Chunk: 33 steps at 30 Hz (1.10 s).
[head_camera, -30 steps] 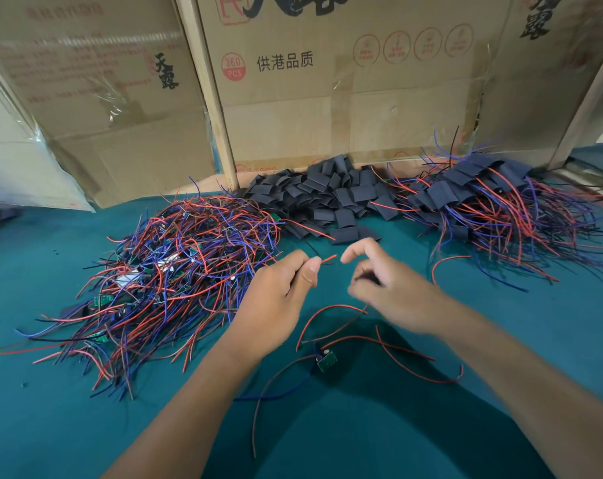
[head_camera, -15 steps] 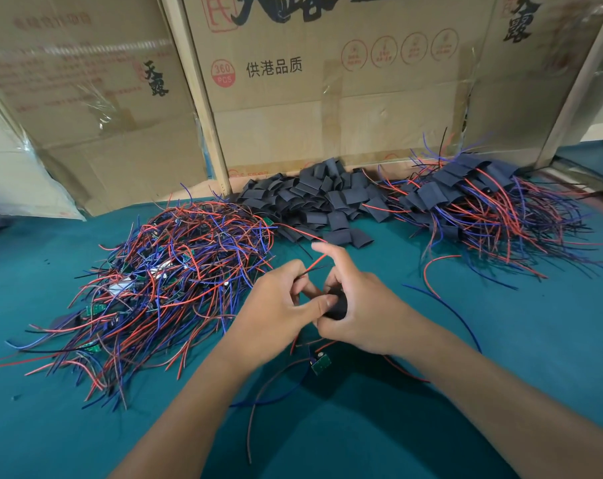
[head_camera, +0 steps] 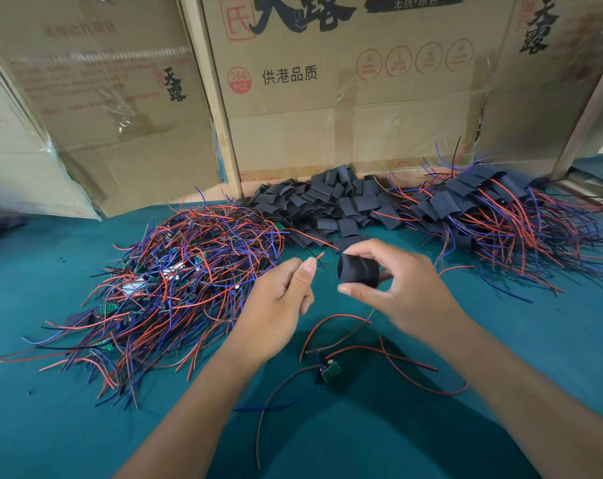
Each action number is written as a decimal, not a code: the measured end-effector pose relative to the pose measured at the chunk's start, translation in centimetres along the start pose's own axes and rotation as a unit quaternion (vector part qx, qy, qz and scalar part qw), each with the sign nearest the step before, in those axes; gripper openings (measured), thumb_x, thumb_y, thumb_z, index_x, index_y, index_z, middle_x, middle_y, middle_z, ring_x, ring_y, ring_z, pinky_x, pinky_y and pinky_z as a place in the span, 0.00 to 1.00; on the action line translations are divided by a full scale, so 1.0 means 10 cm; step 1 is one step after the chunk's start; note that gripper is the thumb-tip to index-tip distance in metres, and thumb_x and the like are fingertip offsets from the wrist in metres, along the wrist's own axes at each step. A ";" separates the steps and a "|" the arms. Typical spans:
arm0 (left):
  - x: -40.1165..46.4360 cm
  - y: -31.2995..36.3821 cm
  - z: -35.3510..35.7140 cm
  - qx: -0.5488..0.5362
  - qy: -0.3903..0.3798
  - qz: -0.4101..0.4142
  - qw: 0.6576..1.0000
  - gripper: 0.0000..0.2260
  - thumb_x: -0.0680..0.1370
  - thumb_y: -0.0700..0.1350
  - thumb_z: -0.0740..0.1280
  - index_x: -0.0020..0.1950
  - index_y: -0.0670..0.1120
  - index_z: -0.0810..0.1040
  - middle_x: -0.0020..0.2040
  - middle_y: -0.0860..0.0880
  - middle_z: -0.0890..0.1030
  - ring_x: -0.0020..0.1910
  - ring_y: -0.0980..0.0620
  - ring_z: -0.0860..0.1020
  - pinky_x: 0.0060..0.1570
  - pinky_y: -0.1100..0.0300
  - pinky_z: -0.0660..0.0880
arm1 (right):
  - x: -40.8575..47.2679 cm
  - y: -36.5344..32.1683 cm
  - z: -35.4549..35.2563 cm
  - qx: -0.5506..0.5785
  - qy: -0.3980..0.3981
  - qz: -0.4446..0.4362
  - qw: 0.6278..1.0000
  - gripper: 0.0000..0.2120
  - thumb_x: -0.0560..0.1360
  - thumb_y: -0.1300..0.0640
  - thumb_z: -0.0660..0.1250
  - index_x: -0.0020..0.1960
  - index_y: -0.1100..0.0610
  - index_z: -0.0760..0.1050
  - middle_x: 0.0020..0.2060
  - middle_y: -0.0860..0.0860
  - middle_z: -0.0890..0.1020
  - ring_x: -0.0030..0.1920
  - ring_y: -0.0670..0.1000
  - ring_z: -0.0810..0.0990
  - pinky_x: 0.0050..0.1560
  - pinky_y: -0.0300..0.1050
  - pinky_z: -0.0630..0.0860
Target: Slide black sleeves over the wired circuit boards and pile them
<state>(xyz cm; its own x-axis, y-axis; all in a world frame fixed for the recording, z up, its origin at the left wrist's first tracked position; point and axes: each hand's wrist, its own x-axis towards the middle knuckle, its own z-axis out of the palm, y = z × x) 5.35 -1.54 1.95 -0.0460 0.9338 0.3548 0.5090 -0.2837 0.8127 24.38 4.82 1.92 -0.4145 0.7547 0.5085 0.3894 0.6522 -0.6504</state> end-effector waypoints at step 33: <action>0.01 -0.27 -0.68 0.302 -0.232 -0.091 0.920 0.13 0.74 0.52 0.75 0.51 0.51 0.74 0.49 0.54 0.75 0.42 0.63 0.71 0.42 0.71 0.66 | -0.10 0.08 0.20 -0.221 -0.107 -0.096 0.965 0.16 0.73 0.45 0.72 0.58 0.51 0.77 0.47 0.47 0.81 0.51 0.52 0.75 0.56 0.51 0.69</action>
<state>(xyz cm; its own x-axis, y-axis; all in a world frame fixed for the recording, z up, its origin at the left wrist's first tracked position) -1.85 -2.15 2.88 0.1227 0.9861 -0.1121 0.9201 -0.0708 0.3851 23.49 4.41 -0.19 -0.6561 0.6153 0.4369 0.5811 0.7813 -0.2277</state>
